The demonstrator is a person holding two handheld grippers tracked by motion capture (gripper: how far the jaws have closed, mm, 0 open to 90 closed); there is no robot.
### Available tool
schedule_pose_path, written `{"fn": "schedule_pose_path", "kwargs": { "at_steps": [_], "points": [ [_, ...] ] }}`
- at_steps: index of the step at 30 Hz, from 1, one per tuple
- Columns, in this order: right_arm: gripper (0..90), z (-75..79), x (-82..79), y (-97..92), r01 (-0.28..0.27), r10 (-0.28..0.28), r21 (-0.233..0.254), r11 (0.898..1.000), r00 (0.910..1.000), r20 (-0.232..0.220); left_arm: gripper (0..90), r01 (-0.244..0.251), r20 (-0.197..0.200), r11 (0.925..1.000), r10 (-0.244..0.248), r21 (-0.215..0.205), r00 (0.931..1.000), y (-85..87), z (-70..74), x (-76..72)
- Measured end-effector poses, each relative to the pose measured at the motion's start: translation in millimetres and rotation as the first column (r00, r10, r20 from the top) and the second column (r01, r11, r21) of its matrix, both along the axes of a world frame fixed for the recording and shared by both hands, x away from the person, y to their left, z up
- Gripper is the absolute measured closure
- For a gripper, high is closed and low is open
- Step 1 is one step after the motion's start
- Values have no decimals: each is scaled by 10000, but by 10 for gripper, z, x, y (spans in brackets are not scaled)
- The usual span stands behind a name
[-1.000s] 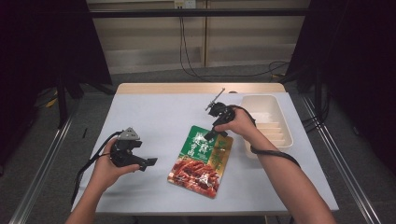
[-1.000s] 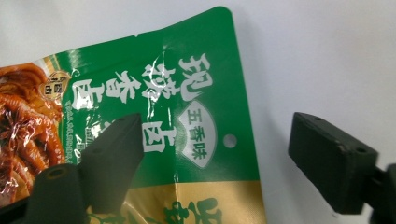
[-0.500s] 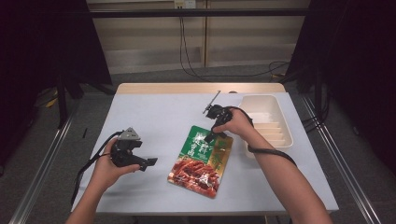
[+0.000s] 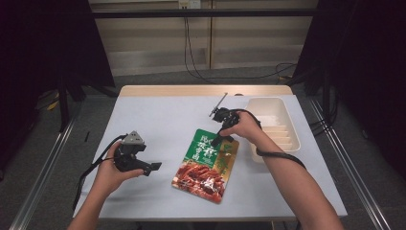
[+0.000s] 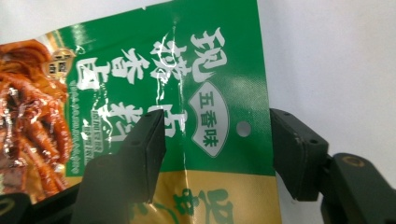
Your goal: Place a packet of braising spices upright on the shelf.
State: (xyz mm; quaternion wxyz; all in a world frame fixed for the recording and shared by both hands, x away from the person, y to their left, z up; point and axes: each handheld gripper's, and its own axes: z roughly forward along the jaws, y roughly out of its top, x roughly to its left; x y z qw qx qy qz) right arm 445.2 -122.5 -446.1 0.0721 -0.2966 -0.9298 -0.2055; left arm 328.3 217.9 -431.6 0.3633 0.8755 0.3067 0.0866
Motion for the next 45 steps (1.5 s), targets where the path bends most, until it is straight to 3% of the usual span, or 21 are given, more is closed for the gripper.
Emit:
{"fn": "schedule_pose_path", "kwargs": {
  "at_steps": [5, 15, 26, 28, 31, 33, 34, 35, 36, 42, 44, 45],
  "points": [
    [459, 92, -20, -22, 341, -334, 194, 9992, 9988, -351, 68, 3, 74, 10000, -4, 36, 10000, -11, 6, -4],
    [549, 164, -61, 47, -195, 179, -179, 9997, 9961, -858, 69, -14, 114, 10000, 13, 52, 9999, -18, 19, -14],
    [584, 35, -43, 148, -501, 421, -609, 9969, 9912, -1255, 70, -20, 91, 10000, 19, 65, 10000, -43, 3, -13],
    [624, -24, -36, 193, -792, 680, -764, 9939, 9880, -1385, 70, 57, -26, 9999, -57, 124, 10000, -47, 3, -13],
    [658, -42, -38, 218, -783, 661, -779, 9939, 9867, -1487, 71, 50, -12, 9999, -50, 129, 10000, -47, 3, -12],
    [706, -67, -40, 240, -773, 628, -943, 9925, 9871, -1475, 71, 41, -6, 9999, -41, 136, 10000, -44, 6, -12],
    [787, -79, -38, 247, -773, 609, -1131, 9906, 9880, -1421, 72, -18, 118, 10000, 18, -4, 9999, -46, -5, -12],
    [787, -79, -38, 247, -773, 609, -1131, 9906, 9880, -1421, 72, -18, 118, 10000, 18, -4, 9999, -46, -5, -12],
    [889, -68, -33, 242, -674, 508, -1296, 9893, 9905, -1278, 73, 4, 83, 10000, -5, 76, 10000, -40, 5, -12],
    [900, -5, -43, 242, -537, 384, -1345, 9895, 9927, -1142, 77, 68, 103, 9999, -69, 153, 9999, -37, 7, -6],
    [900, 34, -52, 242, -527, 361, -1402, 9887, 9924, -1180, 76, -44, 94, 10000, 44, 1, 9999, -42, 7, -10],
    [900, 55, -50, 230, -527, 360, -1390, 9889, 9921, -1199, 76, -4, 82, 9999, 3, 158, 10000, -37, 22, -13]
  ]
}}
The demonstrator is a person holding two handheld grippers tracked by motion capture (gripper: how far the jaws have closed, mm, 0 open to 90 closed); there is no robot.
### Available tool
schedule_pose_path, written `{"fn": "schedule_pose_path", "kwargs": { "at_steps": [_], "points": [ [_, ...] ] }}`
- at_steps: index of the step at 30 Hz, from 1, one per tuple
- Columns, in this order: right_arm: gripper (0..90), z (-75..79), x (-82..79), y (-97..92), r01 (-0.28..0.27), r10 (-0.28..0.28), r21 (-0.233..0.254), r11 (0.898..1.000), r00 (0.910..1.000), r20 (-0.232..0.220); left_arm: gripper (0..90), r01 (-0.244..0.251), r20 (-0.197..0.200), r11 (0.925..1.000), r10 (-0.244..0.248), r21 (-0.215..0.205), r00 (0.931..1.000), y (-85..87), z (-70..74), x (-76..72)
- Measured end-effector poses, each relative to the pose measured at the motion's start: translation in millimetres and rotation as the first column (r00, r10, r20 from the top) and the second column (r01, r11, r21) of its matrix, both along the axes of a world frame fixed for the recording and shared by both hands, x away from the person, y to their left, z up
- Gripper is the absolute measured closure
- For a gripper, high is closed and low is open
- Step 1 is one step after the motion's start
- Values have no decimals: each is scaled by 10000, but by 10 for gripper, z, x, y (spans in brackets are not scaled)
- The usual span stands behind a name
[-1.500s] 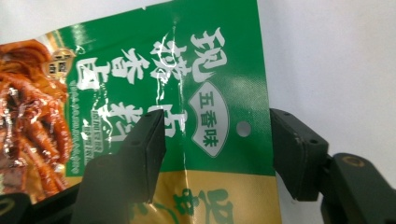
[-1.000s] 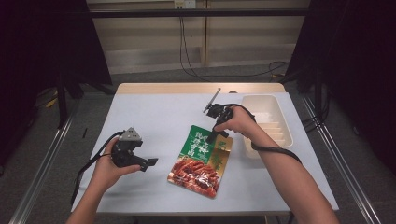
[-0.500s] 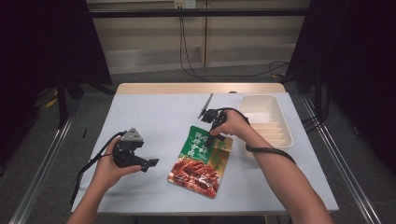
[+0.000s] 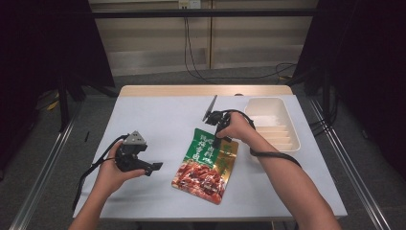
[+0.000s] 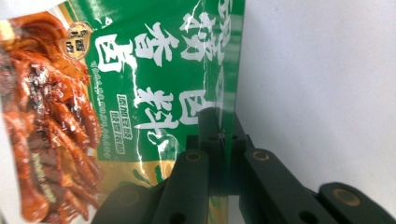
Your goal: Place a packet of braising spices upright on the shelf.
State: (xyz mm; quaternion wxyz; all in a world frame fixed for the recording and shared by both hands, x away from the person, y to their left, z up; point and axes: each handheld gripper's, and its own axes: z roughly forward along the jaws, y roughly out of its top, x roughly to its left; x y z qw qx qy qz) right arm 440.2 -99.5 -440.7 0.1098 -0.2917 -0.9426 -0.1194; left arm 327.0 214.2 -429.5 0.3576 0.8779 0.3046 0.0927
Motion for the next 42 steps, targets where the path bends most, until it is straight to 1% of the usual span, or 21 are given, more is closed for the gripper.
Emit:
{"fn": "schedule_pose_path", "kwargs": {
  "at_steps": [4, 6, 8, 10, 11, 12, 14, 15, 17, 18, 20, 22, 23, 27, 28, 31, 33, 35, 36, 41, 42],
  "points": [
    [900, 135, -9, -37, 186, -182, 148, 9997, 9995, -251, 77, 15, 30, 9999, -14, -101, 10000, 9, 23, -6],
    [900, 159, -10, -41, 190, -187, 120, 9997, 9995, -264, 78, 12, 25, 9999, -12, -133, 10000, 7, 23, -7],
    [900, 278, -12, -62, 146, -145, 54, 9999, 9994, -319, 78, 37, 16, 10000, -37, -92, 10000, 5, 22, -8],
    [900, 311, -10, -69, 158, -156, 61, 9999, 9994, -318, 78, 56, 19, 9999, -56, -99, 10000, 5, 22, -8],
    [900, 401, -10, -81, 224, -224, -29, 9997, 9992, -326, 78, -9, 61, 9997, 10, -258, 10000, -2, 15, -11],
    [900, 401, -10, -81, 224, -224, -29, 9997, 9992, -326, 78, -9, 61, 9997, 10, -258, 10000, -2, 15, -11],
    [900, 487, -6, -95, 186, -189, -101, 9998, 9995, -253, 78, -115, 58, 9994, 117, -317, 9999, -8, 18, -18],
    [900, 515, -8, -97, 186, -188, -80, 9998, 9995, -237, 78, -51, 57, 9999, 52, -142, 10000, -1, 30, -16],
    [900, 633, -13, -101, 203, -205, -95, 9997, 9996, -173, 78, -60, 76, 9999, 62, -162, 10000, 0, 30, -15],
    [900, 633, -13, -101, 203, -205, -95, 9997, 9996, -173, 78, -2, 94, 10000, 2, -49, 10000, 4, 37, -13],
    [900, 708, -16, -108, 214, -215, -135, 9997, 9997, -69, 78, 20, 49, 10000, -20, -62, 10000, 5, 45, -15],
    [900, 793, -18, -120, 120, -119, -263, 9996, 9999, 26, 78, -45, 128, 9996, 48, -282, 9999, -6, 34, -20],
    [900, 793, -18, -120, 120, -119, -263, 9996, 9999, 26, 78, -45, 128, 9996, 48, -282, 9999, -6, 34, -20],
    [900, 936, -38, -129, 91, -87, -269, 9996, 9998, 153, 78, 61, 102, 9998, -59, -197, 9999, -8, 41, -22],
    [900, 991, -37, -143, -29, 36, -348, 9994, 9998, 217, 79, -9, 83, 9995, 12, -305, 10000, -17, 36, -27],
    [900, 1141, -53, -165, 101, -87, -419, 9991, 9994, 329, 79, -14, 95, 9991, 18, -435, 10000, -24, 32, -28],
    [900, 1225, -63, -176, 102, -78, -483, 9988, 9987, 506, 78, -54, 69, 9994, 56, -336, 10000, -24, 33, -30],
    [900, 1297, -71, -186, 44, -15, -542, 9985, 9986, 533, 78, -37, 43, 9991, 39, -412, 10000, -28, 27, -32],
    [900, 1332, -74, -190, 59, -29, -553, 9985, 9985, 552, 79, 21, 59, 9996, -19, -286, 10000, -25, 34, -31],
    [900, 1535, -82, -187, 38, 19, -713, 9974, 9969, 792, 78, 0, 72, 9993, 2, -384, 10000, -36, 25, -33],
    [900, 1568, -77, -187, 9, 57, -754, 9972, 9961, 885, 78, 7, 25, 9998, -6, -213, 10000, -32, 35, -33]
  ]
}}
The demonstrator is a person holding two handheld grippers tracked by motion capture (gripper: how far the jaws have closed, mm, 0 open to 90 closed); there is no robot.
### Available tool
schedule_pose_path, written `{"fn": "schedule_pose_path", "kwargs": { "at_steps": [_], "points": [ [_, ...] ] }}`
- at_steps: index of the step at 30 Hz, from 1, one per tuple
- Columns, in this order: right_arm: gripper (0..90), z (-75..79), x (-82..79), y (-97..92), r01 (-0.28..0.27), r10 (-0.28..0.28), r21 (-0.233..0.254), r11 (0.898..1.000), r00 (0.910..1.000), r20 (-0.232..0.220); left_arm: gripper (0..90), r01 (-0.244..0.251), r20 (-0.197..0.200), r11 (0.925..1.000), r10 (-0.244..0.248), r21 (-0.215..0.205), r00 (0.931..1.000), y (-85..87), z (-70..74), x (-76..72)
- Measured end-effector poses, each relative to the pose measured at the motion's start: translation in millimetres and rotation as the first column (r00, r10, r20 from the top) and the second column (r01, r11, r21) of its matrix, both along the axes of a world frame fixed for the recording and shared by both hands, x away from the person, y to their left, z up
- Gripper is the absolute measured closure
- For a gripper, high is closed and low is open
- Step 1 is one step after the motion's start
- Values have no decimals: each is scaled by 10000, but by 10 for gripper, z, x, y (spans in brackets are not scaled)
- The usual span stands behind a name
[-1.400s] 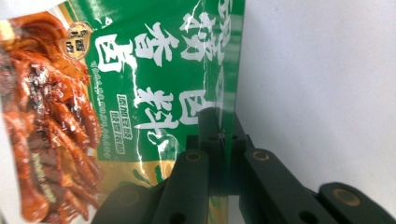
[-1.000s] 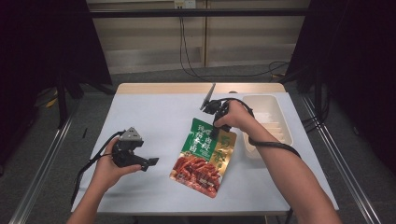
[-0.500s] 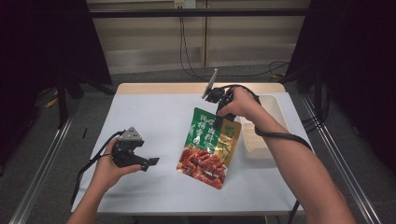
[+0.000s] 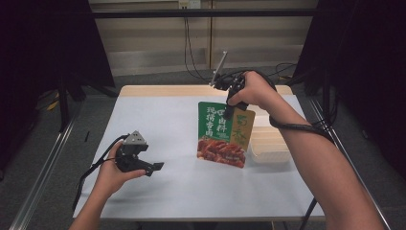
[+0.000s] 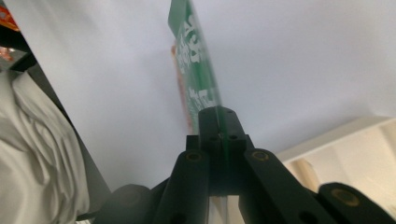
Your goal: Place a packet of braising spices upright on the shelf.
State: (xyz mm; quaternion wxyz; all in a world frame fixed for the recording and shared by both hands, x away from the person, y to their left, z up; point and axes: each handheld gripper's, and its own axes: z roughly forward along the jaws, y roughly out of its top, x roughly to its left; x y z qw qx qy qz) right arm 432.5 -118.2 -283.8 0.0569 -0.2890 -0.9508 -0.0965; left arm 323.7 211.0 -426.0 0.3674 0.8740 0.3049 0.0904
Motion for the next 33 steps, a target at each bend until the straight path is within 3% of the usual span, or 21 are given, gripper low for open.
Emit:
{"fn": "schedule_pose_path", "kwargs": {
  "at_steps": [2, 3, 8, 16, 20, 27, 33],
  "points": [
    [900, 66, 9, 7, 51, -49, -209, 9998, 9999, 92, 78, -17, 49, 9998, 18, -177, 10000, -8, -15, -1],
    [900, 93, 23, 2, -70, 75, -259, 9996, 9998, 166, 79, 107, -93, 9999, -107, -95, 9999, -1, -2, 1],
    [900, 235, 76, 6, 24, -2, -462, 9989, 9989, 463, 78, 33, 2, 10000, -33, -81, 10000, -4, -3, 2],
    [900, 390, 210, -53, 166, -147, -371, 9992, 9986, 500, 78, 175, -246, 9998, -175, -37, 9995, 10, 16, 21],
    [900, 448, 254, -80, 178, -166, -255, 9995, 9988, 452, 78, 86, -102, 9999, -86, -75, 9999, 4, 14, 15],
    [900, 579, 336, -157, 285, -255, -473, 9985, 9977, 631, 78, 59, -106, 9998, -61, -198, 9999, -10, -8, 17],
    [900, 700, 405, -264, 555, -539, -202, 9983, 9960, 707, 77, 121, -156, 9999, -122, -60, 9998, -3, 0, 15]
  ]
}}
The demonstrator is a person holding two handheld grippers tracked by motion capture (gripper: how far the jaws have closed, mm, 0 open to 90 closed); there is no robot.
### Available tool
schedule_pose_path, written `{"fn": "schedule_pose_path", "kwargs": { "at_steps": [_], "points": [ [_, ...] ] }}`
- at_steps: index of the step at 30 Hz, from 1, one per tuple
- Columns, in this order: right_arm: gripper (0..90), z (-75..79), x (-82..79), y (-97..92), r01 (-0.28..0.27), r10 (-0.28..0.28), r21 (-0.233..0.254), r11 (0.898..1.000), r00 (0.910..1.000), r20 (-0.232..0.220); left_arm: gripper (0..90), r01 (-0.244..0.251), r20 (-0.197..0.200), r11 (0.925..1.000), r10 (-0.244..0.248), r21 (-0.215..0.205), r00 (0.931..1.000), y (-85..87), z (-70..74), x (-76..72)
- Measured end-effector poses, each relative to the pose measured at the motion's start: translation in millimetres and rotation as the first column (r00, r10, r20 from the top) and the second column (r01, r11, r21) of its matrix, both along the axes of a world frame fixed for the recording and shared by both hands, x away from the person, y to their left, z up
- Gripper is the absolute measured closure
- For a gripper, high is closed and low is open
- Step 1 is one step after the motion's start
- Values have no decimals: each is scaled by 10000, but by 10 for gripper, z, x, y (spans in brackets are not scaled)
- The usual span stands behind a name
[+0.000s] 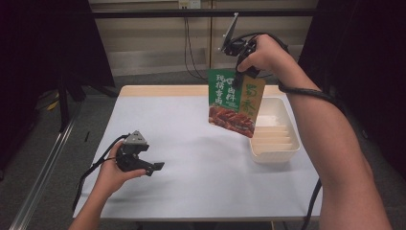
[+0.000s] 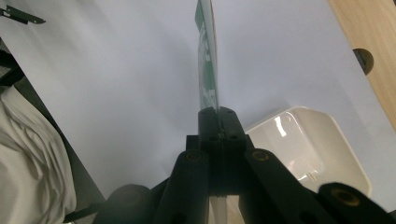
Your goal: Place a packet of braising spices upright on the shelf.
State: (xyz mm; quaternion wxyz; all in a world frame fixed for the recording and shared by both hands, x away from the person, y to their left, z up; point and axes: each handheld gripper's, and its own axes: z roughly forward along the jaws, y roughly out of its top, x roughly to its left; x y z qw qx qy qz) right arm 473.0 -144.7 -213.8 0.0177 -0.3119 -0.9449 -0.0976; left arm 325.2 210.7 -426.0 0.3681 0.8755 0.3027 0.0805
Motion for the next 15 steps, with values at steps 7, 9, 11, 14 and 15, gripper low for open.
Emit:
{"fn": "schedule_pose_path", "kwargs": {
  "at_steps": [7, 9, 11, 14, 15],
  "points": [
    [900, 100, 71, -162, 361, -361, 72, 9993, 9993, 77, 77, 42, 4, 10000, -42, 51, 10000, -8, -4, -4],
    [900, 120, 81, -210, 451, -451, 55, 9990, 9989, 104, 77, 74, 7, 9999, -74, 92, 10000, -12, -16, -2],
    [900, 132, 98, -272, 550, -550, 12, 9985, 9984, 131, 77, 150, -30, 9998, -150, 117, 9999, -13, -18, 1],
    [900, 136, 120, -364, 715, -714, -26, 9974, 9973, 146, 77, 136, -38, 9999, -136, 71, 9999, -18, -19, -2],
    [900, 137, 126, -393, 741, -740, -62, 9972, 9971, 156, 77, 134, -47, 9999, -133, 75, 9999, -19, -20, -4]
  ]
}}
